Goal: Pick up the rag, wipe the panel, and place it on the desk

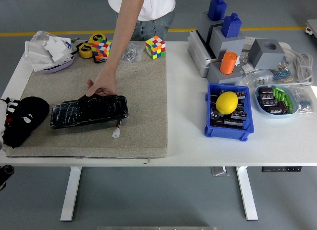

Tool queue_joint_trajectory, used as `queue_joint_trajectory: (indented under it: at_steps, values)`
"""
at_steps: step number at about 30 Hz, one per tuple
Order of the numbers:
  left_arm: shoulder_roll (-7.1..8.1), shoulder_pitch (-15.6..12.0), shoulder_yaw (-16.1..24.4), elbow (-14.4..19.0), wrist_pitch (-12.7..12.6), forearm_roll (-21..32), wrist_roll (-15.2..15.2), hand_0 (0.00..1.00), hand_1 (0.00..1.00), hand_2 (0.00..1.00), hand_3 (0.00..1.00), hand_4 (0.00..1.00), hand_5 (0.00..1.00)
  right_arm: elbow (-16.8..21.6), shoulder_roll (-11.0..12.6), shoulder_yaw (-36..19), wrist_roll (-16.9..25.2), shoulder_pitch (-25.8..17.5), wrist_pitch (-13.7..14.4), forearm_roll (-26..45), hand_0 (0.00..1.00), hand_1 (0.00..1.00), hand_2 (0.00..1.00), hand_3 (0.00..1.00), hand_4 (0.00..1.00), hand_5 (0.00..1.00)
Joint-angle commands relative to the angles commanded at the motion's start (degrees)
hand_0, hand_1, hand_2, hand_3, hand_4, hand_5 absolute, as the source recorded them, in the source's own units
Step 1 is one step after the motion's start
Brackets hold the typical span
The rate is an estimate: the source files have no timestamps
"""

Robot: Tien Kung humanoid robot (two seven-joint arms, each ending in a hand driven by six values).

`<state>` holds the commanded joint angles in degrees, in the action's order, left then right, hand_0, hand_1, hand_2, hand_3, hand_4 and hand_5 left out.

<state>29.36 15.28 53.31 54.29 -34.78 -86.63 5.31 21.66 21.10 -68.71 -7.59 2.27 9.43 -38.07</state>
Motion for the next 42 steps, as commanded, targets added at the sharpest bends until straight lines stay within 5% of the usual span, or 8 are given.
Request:
queue_joint_trajectory:
  at_steps: [10,11,16,17,28,42]
  values:
    - [-0.77,0.8,-1.7,-0.9,-1.0,0.0,0.2,0.289,0.367,0.492,0.586,0.663,0.164,0.1,0.0,-0.2,0.1,0.1,0.1,-0.2,0.748,0.638,0.690,0.593,0.958,0.578]
    - [-0.88,0.8,-1.8,-1.0,-1.2,-0.2,0.3,0.224,0.215,0.440,0.581,0.641,0.159,0.1,0.0,-0.2,0.1,0.1,0.1,-0.2,0.748,0.638,0.690,0.593,0.957,0.575]
    - [-1.13,0.8,-1.8,-1.1,-1.7,-0.9,0.7,0.224,0.215,0.440,0.581,0.641,0.159,0.0,0.0,-0.1,0.0,0.0,0.1,-0.1,0.748,0.638,0.690,0.593,0.957,0.575]
    - [-1.13,0.8,-1.8,-1.0,-1.8,-0.9,0.6,0.198,0.126,0.379,0.574,0.624,0.172,-0.1,0.0,-0.1,0.0,0.0,0.1,-0.1,0.748,0.638,0.690,0.593,0.957,0.574]
    - [-0.85,0.4,-0.7,0.0,-2.2,-4.1,1.6,0.186,0.079,0.281,0.561,0.559,0.161,-0.1,0.1,0.2,-0.1,0.0,0.0,-0.2,0.749,0.638,0.690,0.593,0.956,0.574]
    - [0.20,-0.9,2.8,7.0,-2.2,-8.1,3.8,0.183,0.063,0.260,0.565,0.547,0.157,-0.3,0.2,0.3,-0.2,-0.1,-0.1,-0.1,0.750,0.638,0.690,0.593,0.955,0.575]
